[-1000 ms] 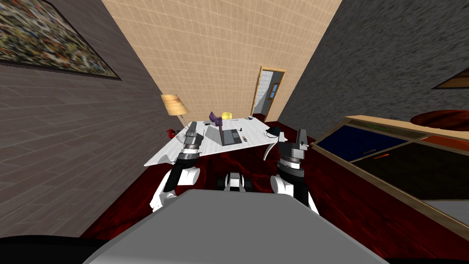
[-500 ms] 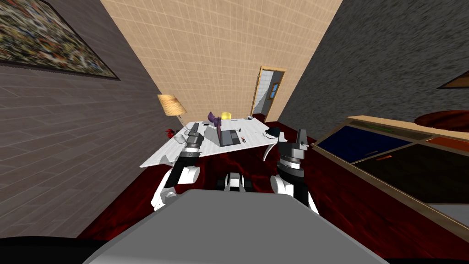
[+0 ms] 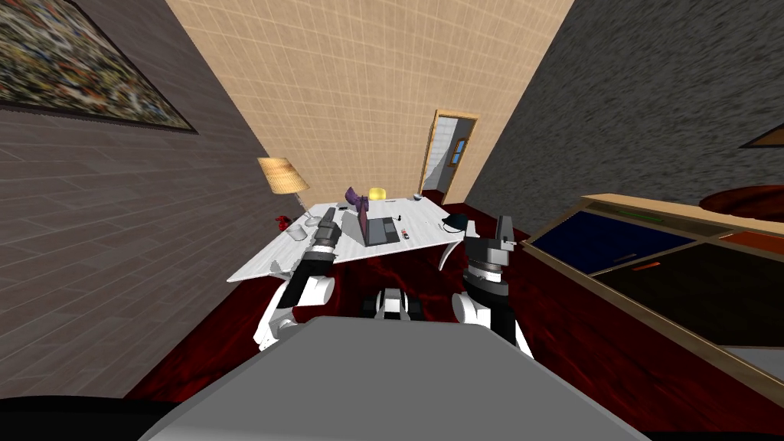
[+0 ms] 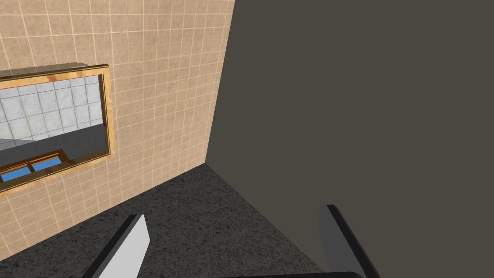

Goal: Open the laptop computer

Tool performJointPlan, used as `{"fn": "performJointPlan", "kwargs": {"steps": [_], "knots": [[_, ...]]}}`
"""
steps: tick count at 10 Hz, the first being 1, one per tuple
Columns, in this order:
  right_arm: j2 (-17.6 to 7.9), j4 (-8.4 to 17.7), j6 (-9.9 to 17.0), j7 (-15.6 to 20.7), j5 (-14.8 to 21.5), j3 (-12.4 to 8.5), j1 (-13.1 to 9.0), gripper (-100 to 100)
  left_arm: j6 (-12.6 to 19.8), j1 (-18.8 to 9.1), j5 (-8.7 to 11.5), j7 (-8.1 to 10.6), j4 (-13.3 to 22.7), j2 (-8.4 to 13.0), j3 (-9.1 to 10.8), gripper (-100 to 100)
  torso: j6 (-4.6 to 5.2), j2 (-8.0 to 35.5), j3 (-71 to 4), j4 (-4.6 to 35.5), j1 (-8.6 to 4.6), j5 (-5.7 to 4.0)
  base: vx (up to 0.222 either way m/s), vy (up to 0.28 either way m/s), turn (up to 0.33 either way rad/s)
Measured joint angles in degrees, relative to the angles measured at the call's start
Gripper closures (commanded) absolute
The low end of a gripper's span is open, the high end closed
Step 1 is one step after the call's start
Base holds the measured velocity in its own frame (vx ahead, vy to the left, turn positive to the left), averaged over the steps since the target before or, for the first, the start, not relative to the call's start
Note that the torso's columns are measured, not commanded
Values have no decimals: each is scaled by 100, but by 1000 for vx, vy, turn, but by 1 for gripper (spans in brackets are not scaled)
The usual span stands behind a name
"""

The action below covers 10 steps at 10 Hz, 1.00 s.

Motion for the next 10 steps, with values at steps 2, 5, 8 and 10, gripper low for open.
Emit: {"fn": "performJointPlan", "kwargs": {"steps": [2, 5, 8, 10], "knots": [[0, 0, 0, 0, 0, 0, 0, 0, 275, -45, -19, -36, 17, 6, 33, -100, 0, -1, -1, -1, 3, 1, 30, -53, 11], [0, 0, 0, 0, 0, 0, 0, 0, 720, -67, -44, -86, 5, 51, 86, -100, 0, -3, -2, -1, 3, 1, 41, -57, 12], [0, 0, 0, 0, 0, 0, 0, 0, 1198, -111, -84, -154, 1, 98, 132, -100, 0, 2, 1, 1, 2, 1, 32, -53, 10], [0, 0, 0, 0, 0, 0, 0, 0, 1429, -185, -96, -181, 40, 122, 165, -100, 0, 3, 2, 1, 9, 3, 22, -37, 9]]}}
